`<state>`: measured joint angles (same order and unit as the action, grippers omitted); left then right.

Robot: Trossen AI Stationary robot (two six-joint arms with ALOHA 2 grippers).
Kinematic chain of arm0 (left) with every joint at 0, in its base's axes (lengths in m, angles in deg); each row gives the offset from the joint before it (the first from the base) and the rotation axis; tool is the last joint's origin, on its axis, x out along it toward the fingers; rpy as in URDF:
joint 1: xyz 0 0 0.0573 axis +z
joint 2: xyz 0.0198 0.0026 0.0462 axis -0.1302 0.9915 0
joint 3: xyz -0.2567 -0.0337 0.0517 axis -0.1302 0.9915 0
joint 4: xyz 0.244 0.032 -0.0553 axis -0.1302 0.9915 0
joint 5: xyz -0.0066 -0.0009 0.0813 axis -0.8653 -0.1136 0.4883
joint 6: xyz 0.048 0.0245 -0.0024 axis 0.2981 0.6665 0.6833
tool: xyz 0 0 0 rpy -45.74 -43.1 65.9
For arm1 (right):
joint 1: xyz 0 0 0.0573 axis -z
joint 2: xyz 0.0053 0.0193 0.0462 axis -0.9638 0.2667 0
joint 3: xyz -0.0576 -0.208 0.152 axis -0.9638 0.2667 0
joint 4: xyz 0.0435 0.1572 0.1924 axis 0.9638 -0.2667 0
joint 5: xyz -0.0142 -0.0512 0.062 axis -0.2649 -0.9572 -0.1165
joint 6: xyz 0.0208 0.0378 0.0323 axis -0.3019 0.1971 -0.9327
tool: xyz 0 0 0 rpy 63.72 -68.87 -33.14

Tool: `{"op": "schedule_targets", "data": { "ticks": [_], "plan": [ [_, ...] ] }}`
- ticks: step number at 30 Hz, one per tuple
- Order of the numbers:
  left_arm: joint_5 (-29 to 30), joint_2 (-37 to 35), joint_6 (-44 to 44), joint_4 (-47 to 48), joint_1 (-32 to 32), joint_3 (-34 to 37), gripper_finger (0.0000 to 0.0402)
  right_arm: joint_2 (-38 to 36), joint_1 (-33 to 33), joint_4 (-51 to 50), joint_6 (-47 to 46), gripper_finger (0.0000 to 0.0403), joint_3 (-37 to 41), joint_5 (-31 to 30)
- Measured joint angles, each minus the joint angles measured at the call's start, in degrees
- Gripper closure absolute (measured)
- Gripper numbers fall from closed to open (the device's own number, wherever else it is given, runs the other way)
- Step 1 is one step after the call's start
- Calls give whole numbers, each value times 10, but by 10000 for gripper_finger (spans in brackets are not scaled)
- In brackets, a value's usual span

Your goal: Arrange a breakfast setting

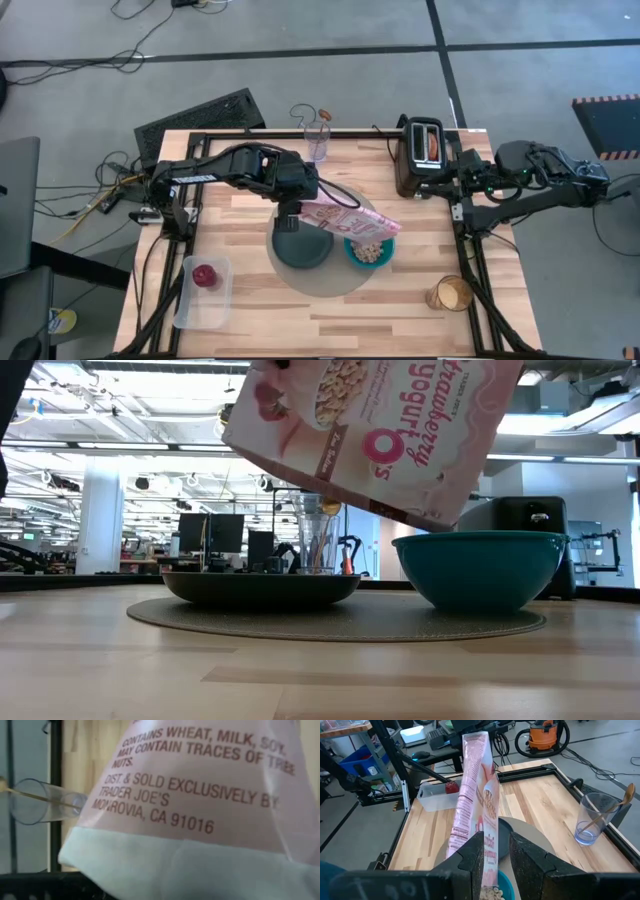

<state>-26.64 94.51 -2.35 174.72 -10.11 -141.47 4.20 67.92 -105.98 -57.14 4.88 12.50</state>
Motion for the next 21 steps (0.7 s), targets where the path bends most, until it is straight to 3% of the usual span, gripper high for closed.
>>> {"op": "schedule_targets", "data": {
  "ticks": [16, 21],
  "plan": [
    [-19, -12, -1, -2, 1, 2, 267, -1, 0, -2, 0, 282, 0, 0],
    [-20, -53, 4, -57, 2, 83, 267, -1, 0, -4, 1, 282, 0, 0]
  ]
}}
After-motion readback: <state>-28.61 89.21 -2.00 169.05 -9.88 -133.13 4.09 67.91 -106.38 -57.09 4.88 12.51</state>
